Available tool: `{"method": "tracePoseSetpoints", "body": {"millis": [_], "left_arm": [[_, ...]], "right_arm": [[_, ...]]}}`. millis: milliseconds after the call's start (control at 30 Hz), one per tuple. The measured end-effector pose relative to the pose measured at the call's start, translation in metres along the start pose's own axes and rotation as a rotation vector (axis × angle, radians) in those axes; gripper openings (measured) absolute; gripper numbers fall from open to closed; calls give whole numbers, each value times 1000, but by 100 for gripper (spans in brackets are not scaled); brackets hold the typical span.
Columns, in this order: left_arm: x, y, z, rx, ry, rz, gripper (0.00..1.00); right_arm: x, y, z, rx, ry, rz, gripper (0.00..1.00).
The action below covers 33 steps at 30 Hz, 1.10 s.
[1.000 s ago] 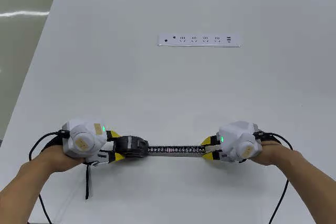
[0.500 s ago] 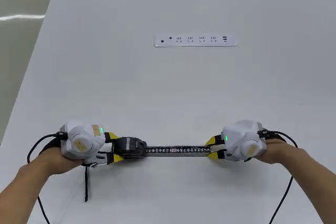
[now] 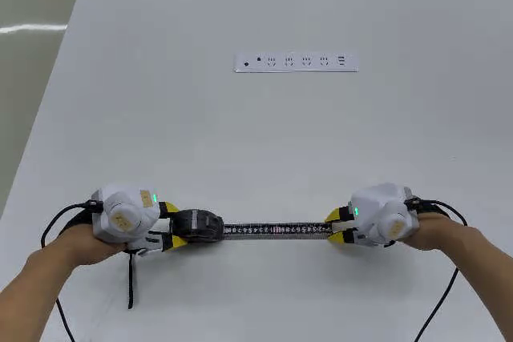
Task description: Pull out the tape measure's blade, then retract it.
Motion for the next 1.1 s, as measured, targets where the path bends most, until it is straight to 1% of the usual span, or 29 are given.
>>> {"method": "tracePoseSetpoints", "body": {"millis": [300,600,1033,1100], "left_arm": [[-1,1,0,-6,-8,-4,27],[-2,1,-1,-2,-11,-1,27],[-2,2,-1,-11,-16,-9,28],[-1,4,-2,-27,-13,-19,28]], "right_arm": [[0,-9,7,-14,-5,-9,11],[0,-12,9,-18,-6,-23,11],[0,-10,8,-33,3,-21,13],[-1,-9,8,-48,14,-21,13]]}}
Point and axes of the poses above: the centre of the closed fingertips' face, and the gripper's own axes: z roughly backward along the fingers, x roughly to its right, y roughly out of its top, the point moved 9 cm from there along z, roughly backward along the fingers, and after that the axes turned 2 degrees about -x, right-handed, at the moved point
